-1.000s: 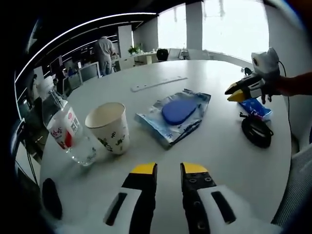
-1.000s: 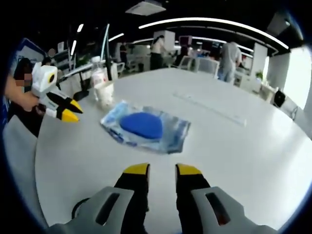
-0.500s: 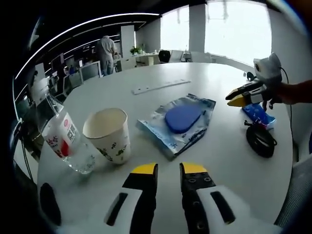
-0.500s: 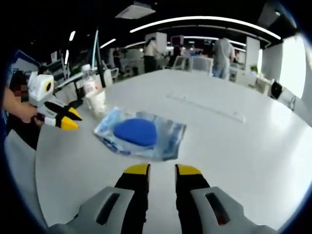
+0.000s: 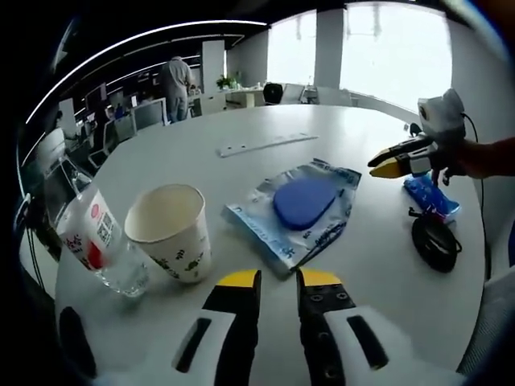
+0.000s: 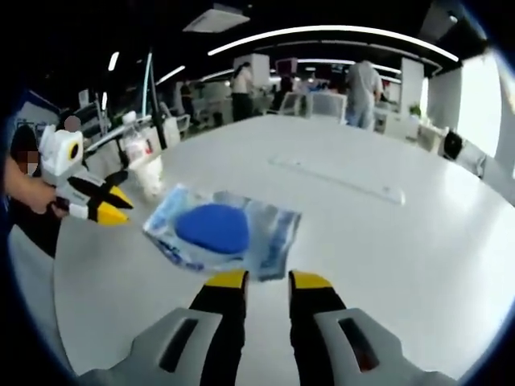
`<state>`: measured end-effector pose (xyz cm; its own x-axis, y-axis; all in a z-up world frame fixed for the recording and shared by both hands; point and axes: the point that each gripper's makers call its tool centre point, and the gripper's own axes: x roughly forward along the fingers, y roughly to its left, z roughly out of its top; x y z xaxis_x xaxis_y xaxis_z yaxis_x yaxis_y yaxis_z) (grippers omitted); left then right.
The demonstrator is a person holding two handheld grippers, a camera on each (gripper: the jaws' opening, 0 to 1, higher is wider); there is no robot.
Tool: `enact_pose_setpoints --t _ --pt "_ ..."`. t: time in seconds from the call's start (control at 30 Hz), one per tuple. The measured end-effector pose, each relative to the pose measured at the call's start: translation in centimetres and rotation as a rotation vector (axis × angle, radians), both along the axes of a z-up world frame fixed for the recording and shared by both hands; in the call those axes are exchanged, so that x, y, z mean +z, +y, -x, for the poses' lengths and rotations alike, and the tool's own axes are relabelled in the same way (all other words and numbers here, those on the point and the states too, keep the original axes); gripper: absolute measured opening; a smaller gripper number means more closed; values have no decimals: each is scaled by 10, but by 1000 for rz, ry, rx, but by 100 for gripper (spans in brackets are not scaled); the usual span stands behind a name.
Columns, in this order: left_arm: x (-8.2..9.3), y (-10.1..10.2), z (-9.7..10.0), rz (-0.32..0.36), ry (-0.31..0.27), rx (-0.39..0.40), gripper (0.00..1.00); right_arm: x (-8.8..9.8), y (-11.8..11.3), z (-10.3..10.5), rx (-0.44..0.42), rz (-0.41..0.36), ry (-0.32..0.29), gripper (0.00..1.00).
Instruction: Arrange the tabletop items into an orderly group along one side of the table until the central work area is clear of visible clutter.
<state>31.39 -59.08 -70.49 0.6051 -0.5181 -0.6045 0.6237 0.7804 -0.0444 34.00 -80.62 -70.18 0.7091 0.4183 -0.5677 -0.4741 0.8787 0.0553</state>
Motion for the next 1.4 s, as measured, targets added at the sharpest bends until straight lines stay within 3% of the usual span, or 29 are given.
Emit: enact_pose_setpoints --t 0.43,0.83,1.4 --pt "-7 -3 -6 7 16 5 15 -9 4 -9 -13 -12 18 15" --pt "-12 -8 -10 8 32 -5 14 -17 -1 -11 -27 18 31 3" --pt "-14 -14 -14 0 52 -25 12 -23 -4 -16 -63 -7 50 4"
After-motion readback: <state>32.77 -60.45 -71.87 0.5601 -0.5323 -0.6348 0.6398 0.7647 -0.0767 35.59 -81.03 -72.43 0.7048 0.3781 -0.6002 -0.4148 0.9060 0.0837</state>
